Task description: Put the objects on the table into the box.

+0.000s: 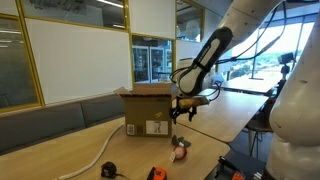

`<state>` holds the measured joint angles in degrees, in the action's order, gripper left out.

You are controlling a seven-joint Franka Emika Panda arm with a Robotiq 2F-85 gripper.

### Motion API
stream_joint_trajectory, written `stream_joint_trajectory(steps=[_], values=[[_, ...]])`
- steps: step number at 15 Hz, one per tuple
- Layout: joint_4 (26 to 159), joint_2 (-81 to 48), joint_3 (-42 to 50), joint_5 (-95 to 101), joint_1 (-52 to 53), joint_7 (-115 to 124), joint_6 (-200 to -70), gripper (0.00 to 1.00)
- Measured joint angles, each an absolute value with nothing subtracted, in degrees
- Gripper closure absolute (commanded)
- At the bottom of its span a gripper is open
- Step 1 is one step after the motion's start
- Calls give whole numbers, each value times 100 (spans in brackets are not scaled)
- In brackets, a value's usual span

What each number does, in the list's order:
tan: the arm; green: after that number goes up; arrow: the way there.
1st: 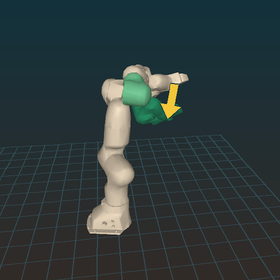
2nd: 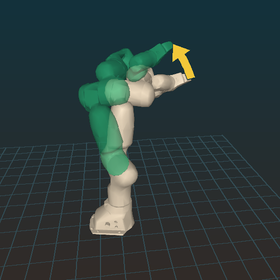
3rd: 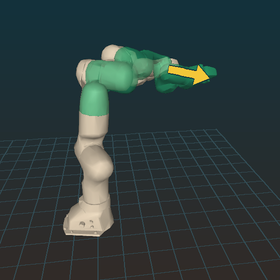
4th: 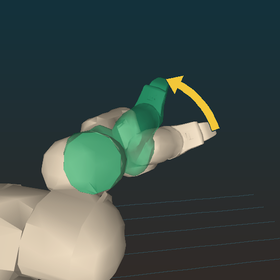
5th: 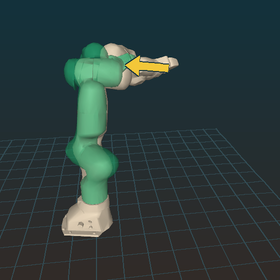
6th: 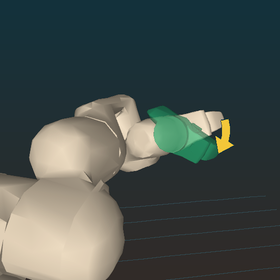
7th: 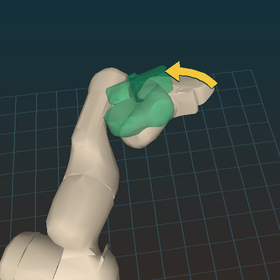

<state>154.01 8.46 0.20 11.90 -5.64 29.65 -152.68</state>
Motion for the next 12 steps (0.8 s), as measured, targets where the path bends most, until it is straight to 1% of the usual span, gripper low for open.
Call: stream_joint_trajectory(steps=[3,7,12], values=[[15334,171,49,1202,-629,3506,-15779,0],[15170,-597,300,1043,-641,3833,-16159,0],[14898,-1339,90,-868,-601,3202,-16462,0]])
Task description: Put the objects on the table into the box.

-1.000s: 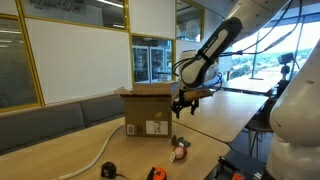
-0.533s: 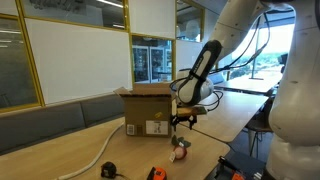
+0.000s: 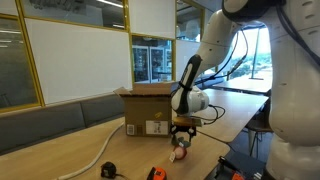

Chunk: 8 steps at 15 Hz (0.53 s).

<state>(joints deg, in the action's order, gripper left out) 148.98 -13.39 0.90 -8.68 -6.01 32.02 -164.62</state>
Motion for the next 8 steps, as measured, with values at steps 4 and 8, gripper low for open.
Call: stream_joint_trajectory(steps=[4,8], values=[[14679,-1679,-103,-1786,-505,2970,-16497,0],[14644,-1907,-149,-2190,-464,2889,-16580,0]])
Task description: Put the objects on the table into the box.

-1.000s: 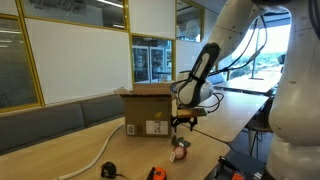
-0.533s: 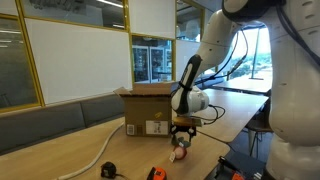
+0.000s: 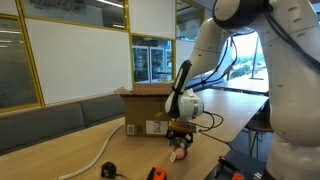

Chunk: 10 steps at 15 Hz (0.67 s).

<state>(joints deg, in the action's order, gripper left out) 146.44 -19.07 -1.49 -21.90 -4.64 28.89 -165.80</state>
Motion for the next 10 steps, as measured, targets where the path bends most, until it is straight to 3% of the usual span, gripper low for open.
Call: stream_joint_trajectory(steps=[5,6,7,10], values=[[14644,-2121,-148,-2244,-435,2889,-16582,0],[14644,-2147,-148,-2245,-427,2889,-16582,25],[14644,-2171,-148,-2245,-419,2889,-16582,26],[14644,-2225,-147,-2245,-409,2888,-16587,49]])
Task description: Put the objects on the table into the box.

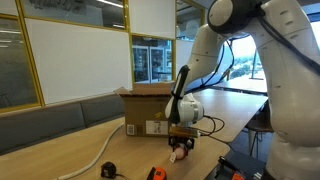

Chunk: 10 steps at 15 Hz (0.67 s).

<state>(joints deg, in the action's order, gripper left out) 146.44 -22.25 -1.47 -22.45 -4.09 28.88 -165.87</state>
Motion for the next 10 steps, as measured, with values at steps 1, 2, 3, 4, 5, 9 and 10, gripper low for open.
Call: stream_joint_trajectory(steps=[1,2,3,4,5,9,10], values=[[14644,-2234,-147,-2245,-407,2888,-16588,58],[14644,-2234,-147,-2245,-406,2887,-16588,64],[14644,-2234,-147,-2245,-406,2884,-16589,72],[14642,-2234,-147,-2245,-406,2878,-16589,78],[14639,-2234,-147,-2245,-406,2866,-16589,84],[14631,-2219,-147,-2248,-408,2759,-16589,92],[14632,-2205,-143,-2249,-408,2720,-16593,90]])
